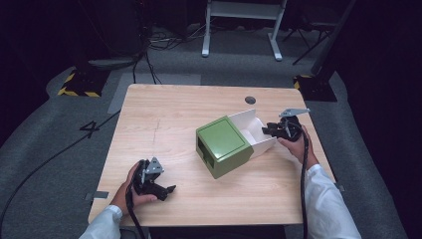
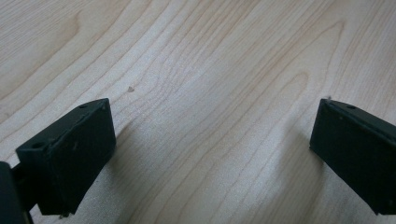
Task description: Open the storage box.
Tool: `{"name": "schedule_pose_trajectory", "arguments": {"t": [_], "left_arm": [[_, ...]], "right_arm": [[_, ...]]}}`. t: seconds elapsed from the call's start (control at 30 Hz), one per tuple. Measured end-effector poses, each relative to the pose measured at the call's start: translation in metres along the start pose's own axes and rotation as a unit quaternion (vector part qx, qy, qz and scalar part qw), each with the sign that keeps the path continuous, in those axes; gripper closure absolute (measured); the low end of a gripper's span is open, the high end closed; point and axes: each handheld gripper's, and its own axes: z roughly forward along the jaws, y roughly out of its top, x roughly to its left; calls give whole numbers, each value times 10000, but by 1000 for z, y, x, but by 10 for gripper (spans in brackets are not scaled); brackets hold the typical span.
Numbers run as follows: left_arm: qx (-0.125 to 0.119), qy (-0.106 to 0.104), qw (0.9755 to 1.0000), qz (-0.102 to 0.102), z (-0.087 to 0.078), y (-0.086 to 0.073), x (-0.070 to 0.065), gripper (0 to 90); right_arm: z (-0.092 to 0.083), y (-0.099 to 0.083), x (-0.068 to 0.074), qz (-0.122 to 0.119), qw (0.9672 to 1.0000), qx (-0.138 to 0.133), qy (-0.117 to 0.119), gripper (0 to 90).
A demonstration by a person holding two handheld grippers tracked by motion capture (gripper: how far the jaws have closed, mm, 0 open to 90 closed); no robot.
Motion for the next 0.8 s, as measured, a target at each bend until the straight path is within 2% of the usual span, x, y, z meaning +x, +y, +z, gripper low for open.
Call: {"name": "schedule_pose_trajectory", "arguments": {"t": [0.07,0.1,0.3,0.5,0.53,0.6,0.8], "left_arm": [[-3,-3,10000,-1,0,0,0,5],[-5,-4,10000,-2,0,0,0,5],[-4,-5,10000,-1,0,0,0,5],[0,0,10000,-1,0,0,0,5],[-4,-4,10000,0,0,0,0,5],[0,1,10000,0,0,0,0,5],[-2,-3,10000,0,0,0,0,5]], "right_arm": [[-2,1,0,3,10000,-17,-72,542],[-5,3,-1,21,9999,-20,-164,484],[-16,9,1,-15,9993,-150,-353,398],[-26,11,2,28,9986,-262,-457,340],[-31,12,2,24,9979,-344,-547,317],[-37,13,1,111,9972,-493,-544,304],[-53,15,2,39,9960,-679,-580,270]]}}
